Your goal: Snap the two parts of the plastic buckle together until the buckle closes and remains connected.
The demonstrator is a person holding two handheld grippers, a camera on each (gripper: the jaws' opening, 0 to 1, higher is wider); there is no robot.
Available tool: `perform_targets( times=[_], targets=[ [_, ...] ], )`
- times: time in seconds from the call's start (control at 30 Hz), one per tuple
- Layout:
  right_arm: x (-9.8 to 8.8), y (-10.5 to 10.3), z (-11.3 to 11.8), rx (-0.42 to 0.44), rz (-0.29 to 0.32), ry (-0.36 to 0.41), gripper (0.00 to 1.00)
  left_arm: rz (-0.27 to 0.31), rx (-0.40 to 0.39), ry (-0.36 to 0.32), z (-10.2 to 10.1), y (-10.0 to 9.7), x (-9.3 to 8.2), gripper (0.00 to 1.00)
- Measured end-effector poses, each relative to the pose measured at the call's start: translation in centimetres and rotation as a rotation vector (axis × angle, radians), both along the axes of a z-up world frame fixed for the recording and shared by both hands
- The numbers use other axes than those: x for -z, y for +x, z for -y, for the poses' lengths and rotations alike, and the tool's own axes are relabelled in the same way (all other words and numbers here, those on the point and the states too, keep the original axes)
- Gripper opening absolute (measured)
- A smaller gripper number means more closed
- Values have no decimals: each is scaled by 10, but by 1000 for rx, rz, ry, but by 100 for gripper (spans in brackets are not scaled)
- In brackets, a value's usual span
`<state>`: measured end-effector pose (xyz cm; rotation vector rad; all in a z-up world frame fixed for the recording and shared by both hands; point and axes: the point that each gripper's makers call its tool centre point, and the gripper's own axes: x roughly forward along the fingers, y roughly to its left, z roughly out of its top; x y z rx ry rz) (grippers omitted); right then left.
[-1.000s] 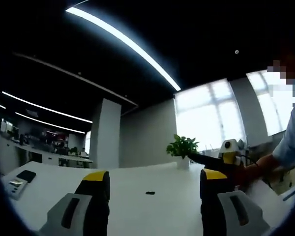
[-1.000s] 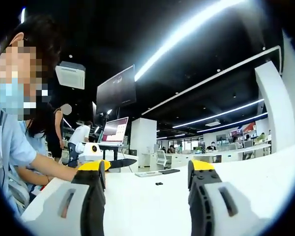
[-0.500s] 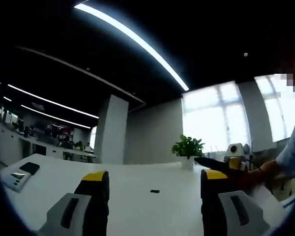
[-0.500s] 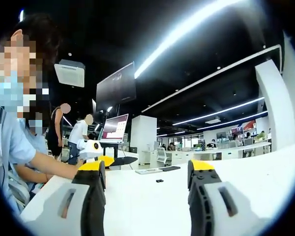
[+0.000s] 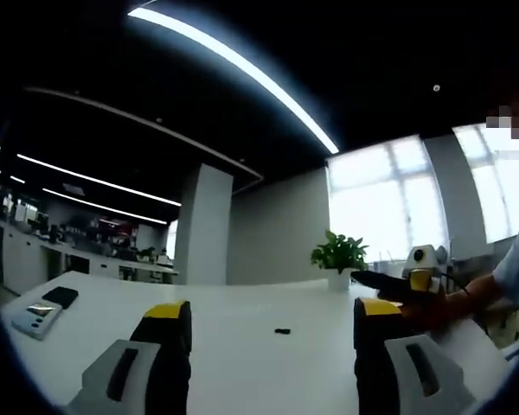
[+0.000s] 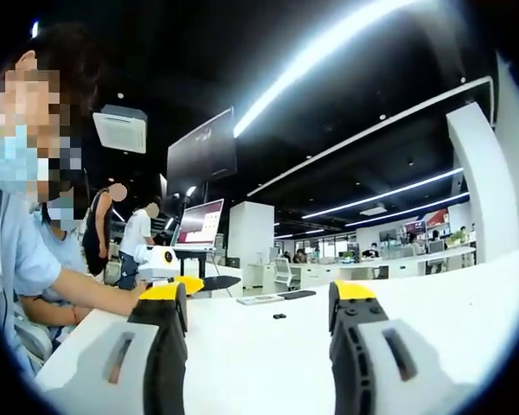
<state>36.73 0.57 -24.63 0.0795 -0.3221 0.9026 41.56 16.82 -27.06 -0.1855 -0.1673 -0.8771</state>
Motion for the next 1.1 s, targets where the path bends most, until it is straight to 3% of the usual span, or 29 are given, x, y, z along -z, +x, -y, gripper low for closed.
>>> perform_targets(
  times=[0.27,0.47,0.57,0.73,1.1],
  targets=[
    [2,9,7,47,-5,-2,67,-5,-22,3,-6,6,1,77],
    [11,26,17,132,-31,-29,66,-11,-30,17,-6,6,5,77],
    [27,41,22,195,-85,-93,64,-11,-30,19,-6,5,6,77],
    [32,59,26,237,-98,-115,63,-16,-31,19,-6,4,7,76],
    [74,113,39,378,-213,-325,62,-20,-27,25,-5,6,9,75]
  ],
)
